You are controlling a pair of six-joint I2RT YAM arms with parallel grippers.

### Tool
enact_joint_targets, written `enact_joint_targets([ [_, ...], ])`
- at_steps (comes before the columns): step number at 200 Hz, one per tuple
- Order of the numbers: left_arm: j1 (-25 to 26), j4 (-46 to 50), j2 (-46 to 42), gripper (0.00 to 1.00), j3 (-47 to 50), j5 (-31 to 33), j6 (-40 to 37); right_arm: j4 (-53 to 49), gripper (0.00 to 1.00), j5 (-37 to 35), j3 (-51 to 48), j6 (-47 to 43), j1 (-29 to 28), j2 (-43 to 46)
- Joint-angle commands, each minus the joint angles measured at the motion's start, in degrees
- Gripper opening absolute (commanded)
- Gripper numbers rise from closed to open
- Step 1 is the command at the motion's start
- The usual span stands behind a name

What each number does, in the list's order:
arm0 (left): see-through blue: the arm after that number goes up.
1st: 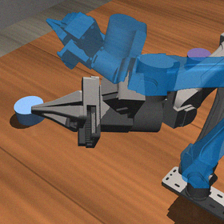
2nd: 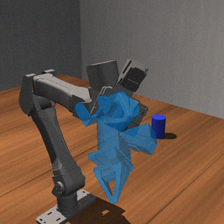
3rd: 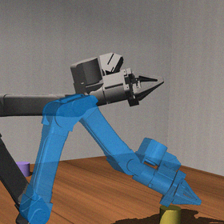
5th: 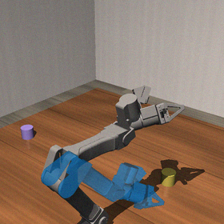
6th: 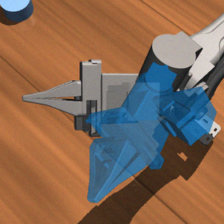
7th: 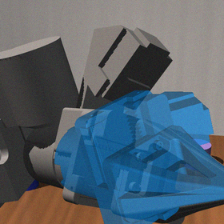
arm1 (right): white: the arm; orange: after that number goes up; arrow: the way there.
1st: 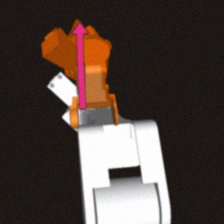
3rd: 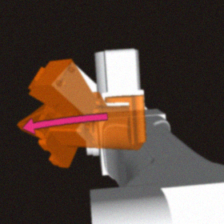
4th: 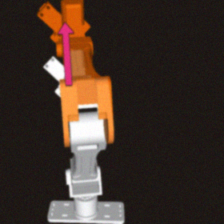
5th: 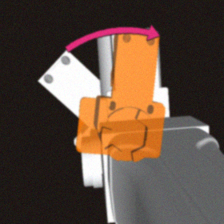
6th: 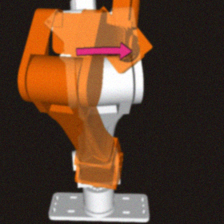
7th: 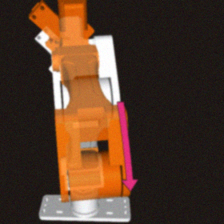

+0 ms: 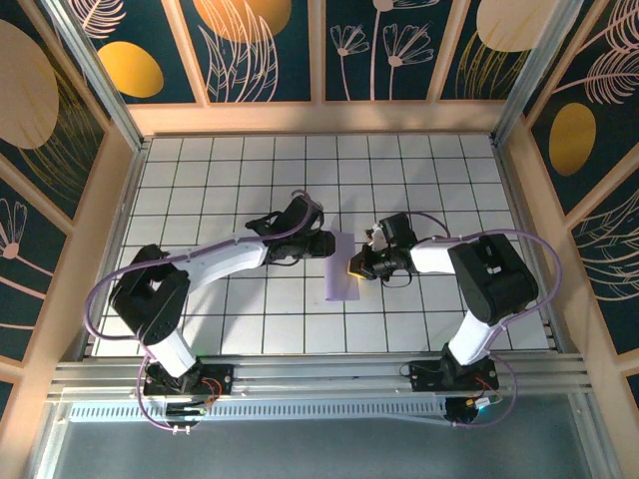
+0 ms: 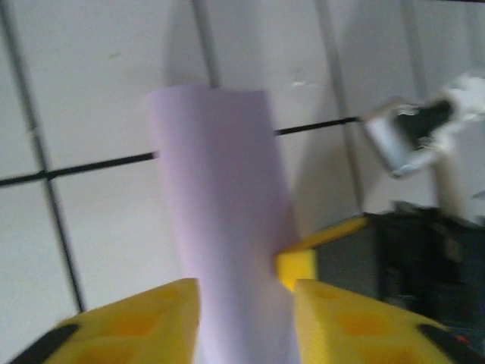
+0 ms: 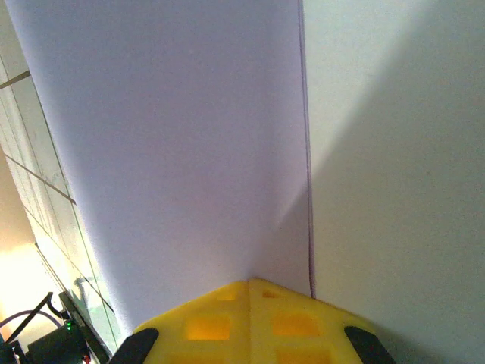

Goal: Fold a paper plane with a square sheet of paper (fold left side to right side)
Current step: First fold the square sheet of paper in half at the center of the table.

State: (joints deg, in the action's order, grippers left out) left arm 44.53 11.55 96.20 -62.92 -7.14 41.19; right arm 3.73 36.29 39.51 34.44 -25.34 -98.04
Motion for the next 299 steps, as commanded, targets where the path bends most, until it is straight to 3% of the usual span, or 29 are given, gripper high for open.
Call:
enact_joint_targets([
  [1, -0.12, -9.22, 1.6, 0.26, 3.05, -9.51, 1.54, -3.73, 0.0, -5.88, -1.19, -1.3, -0.5, -3.28],
  [32, -0.06, -12.03, 6.21, 0.12, 4.64, -12.58, 2.09, -4.22, 0.0, -6.45, -1.35, -1.56, -0.57, -2.94],
  [63, -0.06, -13.92, 9.71, 0.1, 4.47, -14.65, 1.38, -4.59, 0.0, -6.58, -1.46, -1.74, -0.5, -2.95],
  [129, -0.98, -14.0, 12.34, 0.08, 6.77, -12.91, 1.4, -6.08, 0.0, -7.37, -1.25, -2.68, -0.52, -2.76],
  [260, -8.15, -15.68, 6.13, 0.05, 17.87, -11.67, -2.18, -8.09, 0.0, -9.0, -1.8, -3.8, 0.27, -2.58],
  [299, -7.92, -17.9, 2.32, 0.02, 17.49, -15.01, -3.17, -7.54, 0.0, -8.48, -1.63, -3.42, 0.2, -2.34],
])
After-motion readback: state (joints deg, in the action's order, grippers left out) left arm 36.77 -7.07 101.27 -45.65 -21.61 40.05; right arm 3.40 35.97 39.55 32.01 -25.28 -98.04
